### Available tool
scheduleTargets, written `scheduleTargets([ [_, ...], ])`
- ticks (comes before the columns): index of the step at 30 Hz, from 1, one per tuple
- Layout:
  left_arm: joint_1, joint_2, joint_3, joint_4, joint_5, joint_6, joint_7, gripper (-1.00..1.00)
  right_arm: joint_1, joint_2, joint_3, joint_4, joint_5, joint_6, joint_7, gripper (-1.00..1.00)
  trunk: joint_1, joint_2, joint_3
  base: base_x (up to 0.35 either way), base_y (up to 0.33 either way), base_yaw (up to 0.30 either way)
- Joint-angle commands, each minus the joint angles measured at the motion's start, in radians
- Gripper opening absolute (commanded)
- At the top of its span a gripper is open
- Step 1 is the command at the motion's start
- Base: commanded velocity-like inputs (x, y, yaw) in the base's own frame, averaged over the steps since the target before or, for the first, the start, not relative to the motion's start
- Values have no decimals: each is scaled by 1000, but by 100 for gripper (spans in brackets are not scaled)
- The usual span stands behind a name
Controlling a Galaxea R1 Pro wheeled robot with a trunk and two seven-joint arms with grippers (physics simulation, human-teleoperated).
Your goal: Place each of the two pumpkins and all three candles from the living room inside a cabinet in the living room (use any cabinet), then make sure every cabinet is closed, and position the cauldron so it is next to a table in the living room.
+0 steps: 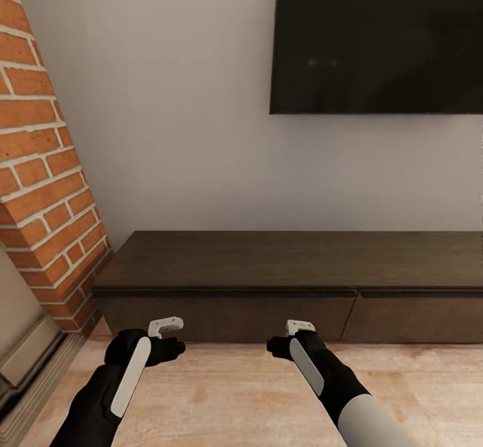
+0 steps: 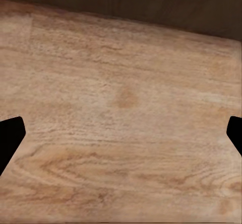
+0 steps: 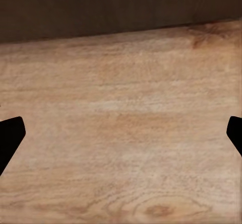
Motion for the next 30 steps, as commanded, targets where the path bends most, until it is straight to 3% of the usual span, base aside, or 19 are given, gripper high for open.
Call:
scheduleTargets([
  [1, -6, 1, 0, 23, 0, 0, 0, 100, 0, 0, 0, 0, 0, 1, 0, 100, 0, 0, 4, 0, 0, 0],
  [9, -47, 15, 12, 196, -2, -9, -4, 100, 0, 0, 1, 0, 0, 5, 0, 100, -4, 2, 35, -53, 0, 0],
  [16, -54, 21, 79, 329, -4, -20, -6, 100, 0, -2, -2, 0, 0, 8, 2, 100, -7, 4, 62, -285, 0, 0],
  [30, -55, 18, 88, 367, -3, -23, -6, 100, 10, -5, -2, 0, -1, 11, 3, 100, -57, 94, 107, -44, 0, 0],
])
